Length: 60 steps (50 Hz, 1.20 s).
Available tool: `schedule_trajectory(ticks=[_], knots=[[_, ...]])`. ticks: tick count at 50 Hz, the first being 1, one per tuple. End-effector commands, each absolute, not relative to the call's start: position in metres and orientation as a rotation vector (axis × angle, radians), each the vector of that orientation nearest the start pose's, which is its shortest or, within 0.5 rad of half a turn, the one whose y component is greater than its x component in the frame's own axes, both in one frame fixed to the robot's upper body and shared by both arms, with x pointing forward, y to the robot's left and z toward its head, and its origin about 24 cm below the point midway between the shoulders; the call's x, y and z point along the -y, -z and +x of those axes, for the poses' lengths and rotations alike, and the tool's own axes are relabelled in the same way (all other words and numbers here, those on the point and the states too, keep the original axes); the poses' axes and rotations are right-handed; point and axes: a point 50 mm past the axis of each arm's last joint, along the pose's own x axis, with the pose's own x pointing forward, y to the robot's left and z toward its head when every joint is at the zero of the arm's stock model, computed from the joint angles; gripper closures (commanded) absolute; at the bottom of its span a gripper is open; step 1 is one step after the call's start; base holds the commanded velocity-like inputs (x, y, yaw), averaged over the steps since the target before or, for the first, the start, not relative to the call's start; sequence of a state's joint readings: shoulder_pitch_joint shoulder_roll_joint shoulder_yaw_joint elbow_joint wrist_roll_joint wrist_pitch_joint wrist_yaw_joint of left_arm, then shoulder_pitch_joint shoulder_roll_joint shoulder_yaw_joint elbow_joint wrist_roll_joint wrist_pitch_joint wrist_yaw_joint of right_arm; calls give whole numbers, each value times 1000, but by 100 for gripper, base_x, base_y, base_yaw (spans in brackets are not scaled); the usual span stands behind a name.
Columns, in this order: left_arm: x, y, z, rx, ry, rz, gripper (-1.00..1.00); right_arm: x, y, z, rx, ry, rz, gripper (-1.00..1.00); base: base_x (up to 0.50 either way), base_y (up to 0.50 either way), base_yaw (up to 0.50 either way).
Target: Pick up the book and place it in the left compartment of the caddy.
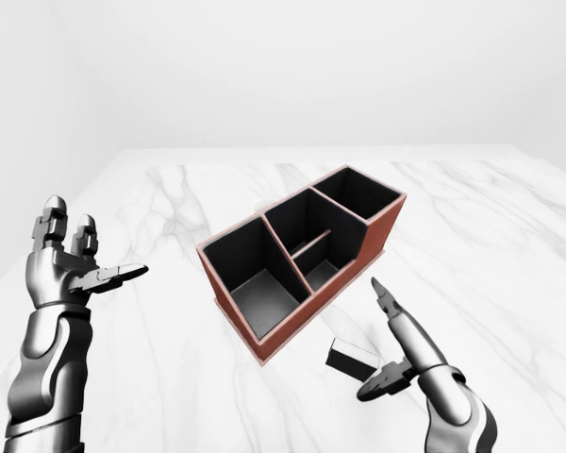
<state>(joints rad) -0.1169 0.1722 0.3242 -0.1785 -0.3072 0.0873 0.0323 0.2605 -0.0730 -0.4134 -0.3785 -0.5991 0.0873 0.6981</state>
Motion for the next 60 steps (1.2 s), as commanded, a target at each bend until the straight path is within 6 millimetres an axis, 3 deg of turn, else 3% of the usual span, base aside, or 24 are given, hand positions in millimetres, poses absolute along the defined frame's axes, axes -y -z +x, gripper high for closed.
schedule_trajectory(ticks=[1, 9, 32, 60], knots=[[-246, -118, 261, 262, -263, -138, -100, 249, -41, 179, -399, -190, -654, -100, 0, 0, 0], [-245, -115, 262, 249, -263, -138, -100, 250, -35, 179, -416, -199, -632, -100, 0, 0, 0], [-244, -115, 261, 250, -257, -136, -100, 247, -44, 189, -392, -219, -714, -100, 0, 0, 0], [-245, -115, 262, 249, -269, -133, -100, 250, -23, 191, -490, -262, -716, -100, 0, 0, 0]])
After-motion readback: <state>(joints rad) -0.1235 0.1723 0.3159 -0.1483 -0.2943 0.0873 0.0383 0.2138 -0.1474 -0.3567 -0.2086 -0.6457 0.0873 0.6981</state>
